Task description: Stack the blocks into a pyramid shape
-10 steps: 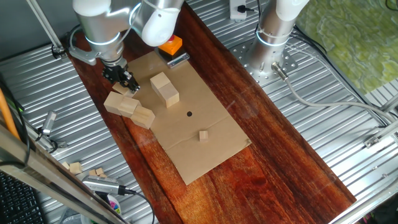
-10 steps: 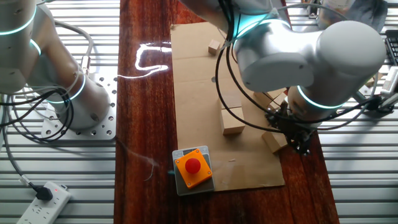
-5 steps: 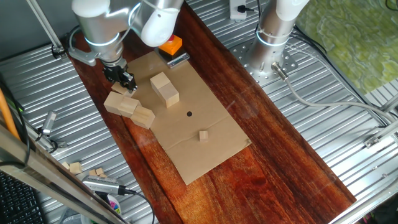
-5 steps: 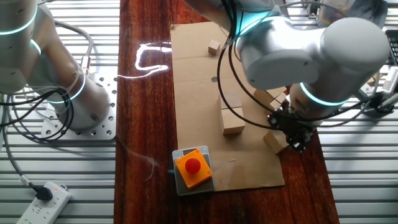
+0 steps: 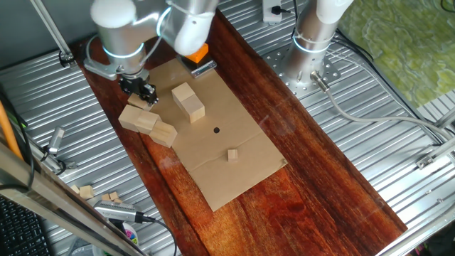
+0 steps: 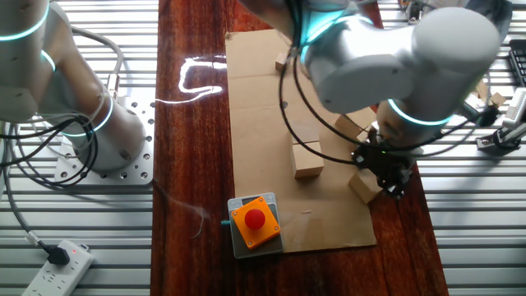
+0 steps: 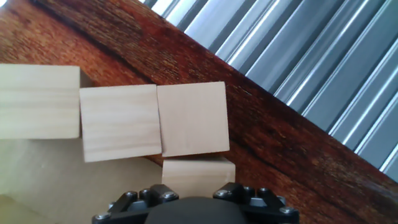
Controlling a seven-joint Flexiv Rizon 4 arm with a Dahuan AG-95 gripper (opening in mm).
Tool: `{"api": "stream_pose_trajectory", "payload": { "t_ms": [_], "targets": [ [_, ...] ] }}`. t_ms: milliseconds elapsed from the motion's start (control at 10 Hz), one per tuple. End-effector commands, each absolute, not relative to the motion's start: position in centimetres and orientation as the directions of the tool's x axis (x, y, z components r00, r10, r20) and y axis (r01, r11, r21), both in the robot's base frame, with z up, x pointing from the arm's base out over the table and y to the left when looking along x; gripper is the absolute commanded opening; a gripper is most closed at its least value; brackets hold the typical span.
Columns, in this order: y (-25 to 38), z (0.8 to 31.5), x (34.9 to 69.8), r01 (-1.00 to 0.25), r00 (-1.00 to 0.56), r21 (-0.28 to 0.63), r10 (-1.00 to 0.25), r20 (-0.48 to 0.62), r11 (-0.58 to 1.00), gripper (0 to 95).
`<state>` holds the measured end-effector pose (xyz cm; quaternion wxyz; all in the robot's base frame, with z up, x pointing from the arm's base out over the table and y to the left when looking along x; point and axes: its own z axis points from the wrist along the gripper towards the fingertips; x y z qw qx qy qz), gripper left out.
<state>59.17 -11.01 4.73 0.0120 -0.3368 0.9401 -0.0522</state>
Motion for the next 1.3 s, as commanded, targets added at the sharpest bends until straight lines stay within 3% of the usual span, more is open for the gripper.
{"api": "stream_pose_trajectory", "payload": {
  "t_ms": [100, 800, 1300],
  "targets": [
    [-10.5, 5.7, 58.6, -0.687, -0.726, -0.084, -0.687, 0.029, 0.722, 0.0],
    [-9.2, 9.5, 54.8, -0.795, -0.605, -0.097, -0.795, 0.049, 0.599, 0.0],
    [-6.6, 10.6, 52.9, -0.854, -0.519, -0.002, -0.853, -0.056, 0.52, 0.0]
  ]
}}
